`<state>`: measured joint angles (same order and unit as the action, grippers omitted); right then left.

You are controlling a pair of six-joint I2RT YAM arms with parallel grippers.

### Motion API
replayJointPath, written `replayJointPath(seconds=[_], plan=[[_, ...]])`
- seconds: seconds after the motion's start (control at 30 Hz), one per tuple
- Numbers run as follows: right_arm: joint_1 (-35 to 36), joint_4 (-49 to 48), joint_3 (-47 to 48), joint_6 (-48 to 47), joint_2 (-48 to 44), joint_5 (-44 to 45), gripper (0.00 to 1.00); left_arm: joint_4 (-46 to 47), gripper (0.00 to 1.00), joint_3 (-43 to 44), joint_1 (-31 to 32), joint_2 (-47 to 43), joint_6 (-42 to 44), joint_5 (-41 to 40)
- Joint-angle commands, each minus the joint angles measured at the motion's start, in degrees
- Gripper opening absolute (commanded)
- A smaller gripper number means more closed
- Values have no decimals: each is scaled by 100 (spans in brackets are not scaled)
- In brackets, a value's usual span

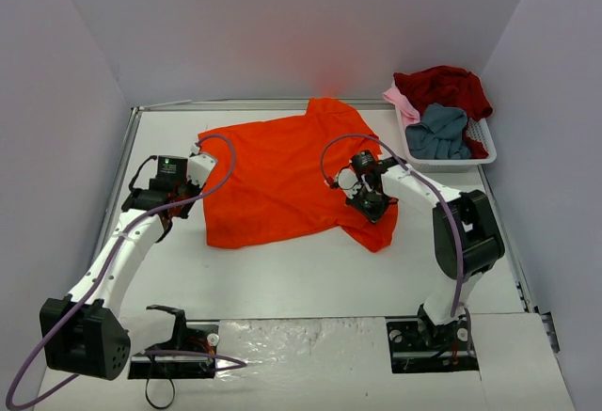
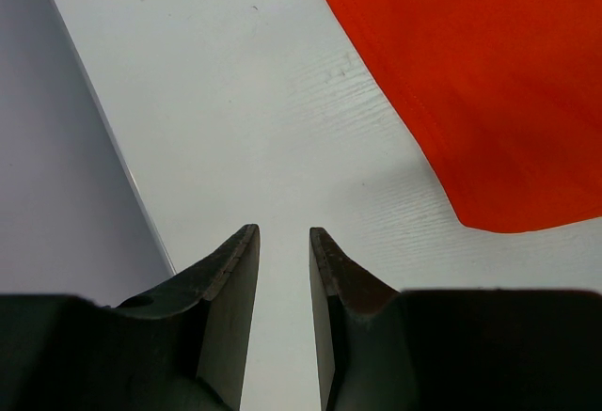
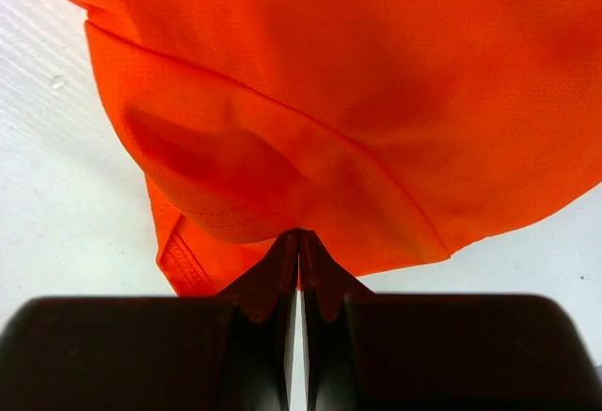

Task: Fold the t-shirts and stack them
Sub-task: Grap the side of the flattened tshirt closest away from the robot with both arms

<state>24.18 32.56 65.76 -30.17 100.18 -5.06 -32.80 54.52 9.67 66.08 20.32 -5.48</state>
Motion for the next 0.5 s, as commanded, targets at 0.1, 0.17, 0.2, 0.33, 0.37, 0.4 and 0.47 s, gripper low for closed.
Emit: replayJointPath(seconds=[0.1,0.17,0.2,0.33,0.37,0.4,0.47], plan=[[-177,111,-45,38,-157,137,0,-60,27,111,-44,-52,-89,64],[-195,84,-89,47,-148,181,0,-69,27,120,-44,-34,-80,64],[-204,58,-98,47,-113,224,0,-78,27,129,-44,-26,-80,64],[-291,-100,-98,99,-8,260,0,-87,27,120,-44,-43,-80,73],[-309,-126,-81,108,19,269,0,-87,27,111,-44,-52,-80,73],[-335,-161,-37,117,45,286,0,-78,27,103,-44,-52,-80,73],[-370,-223,16,143,159,286,0,-78,27,102,-44,-61,-81,82]])
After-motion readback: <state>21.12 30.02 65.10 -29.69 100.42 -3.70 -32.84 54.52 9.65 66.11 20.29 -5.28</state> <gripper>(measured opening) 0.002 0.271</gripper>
